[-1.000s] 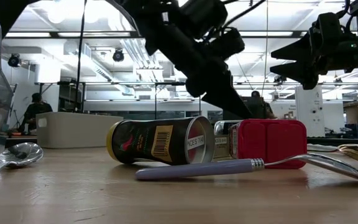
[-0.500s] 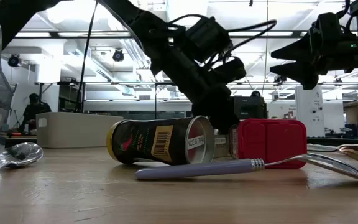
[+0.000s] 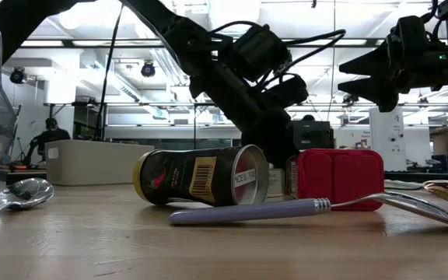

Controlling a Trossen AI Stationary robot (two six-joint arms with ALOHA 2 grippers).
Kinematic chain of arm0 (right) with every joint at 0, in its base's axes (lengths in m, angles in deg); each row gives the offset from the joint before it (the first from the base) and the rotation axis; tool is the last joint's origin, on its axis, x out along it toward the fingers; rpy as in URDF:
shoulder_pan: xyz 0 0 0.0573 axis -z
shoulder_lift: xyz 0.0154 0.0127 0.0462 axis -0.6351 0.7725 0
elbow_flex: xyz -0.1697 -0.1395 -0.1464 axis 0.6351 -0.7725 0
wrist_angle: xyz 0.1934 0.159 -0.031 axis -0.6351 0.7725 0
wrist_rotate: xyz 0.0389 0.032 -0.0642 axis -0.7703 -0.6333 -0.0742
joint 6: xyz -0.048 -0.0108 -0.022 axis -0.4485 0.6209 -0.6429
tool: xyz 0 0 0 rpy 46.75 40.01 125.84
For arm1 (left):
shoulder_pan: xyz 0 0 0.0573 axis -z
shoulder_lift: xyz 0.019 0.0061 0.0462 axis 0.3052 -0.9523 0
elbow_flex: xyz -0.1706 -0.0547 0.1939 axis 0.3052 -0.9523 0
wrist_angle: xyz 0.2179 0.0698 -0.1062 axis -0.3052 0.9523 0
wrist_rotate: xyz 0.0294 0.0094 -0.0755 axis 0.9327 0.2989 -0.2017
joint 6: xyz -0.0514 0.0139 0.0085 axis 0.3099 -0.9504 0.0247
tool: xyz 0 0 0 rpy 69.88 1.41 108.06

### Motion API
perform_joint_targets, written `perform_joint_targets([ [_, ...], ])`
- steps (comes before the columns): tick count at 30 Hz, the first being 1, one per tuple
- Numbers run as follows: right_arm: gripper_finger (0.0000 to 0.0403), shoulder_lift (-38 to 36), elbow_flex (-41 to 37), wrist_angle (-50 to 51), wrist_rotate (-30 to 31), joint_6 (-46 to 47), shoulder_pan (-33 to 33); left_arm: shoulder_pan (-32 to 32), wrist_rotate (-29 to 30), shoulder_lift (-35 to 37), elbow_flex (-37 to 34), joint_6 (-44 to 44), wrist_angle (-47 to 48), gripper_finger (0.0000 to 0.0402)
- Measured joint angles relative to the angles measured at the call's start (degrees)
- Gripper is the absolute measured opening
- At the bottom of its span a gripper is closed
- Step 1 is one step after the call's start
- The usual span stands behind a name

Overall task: Pick & Place Food Item
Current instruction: Put the golden seasoning bottle into the gray bin

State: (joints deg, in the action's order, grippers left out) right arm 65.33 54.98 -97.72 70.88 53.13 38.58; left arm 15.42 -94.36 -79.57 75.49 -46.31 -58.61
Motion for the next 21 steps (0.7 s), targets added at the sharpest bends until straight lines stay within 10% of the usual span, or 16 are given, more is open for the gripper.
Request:
perform_joint_targets([
  [21,0.0276,0.0,0.0,-0.02,0.0,0.0,0.0,0.0,0.09,0.04,0.0,0.9,-0.21,0.0275],
])
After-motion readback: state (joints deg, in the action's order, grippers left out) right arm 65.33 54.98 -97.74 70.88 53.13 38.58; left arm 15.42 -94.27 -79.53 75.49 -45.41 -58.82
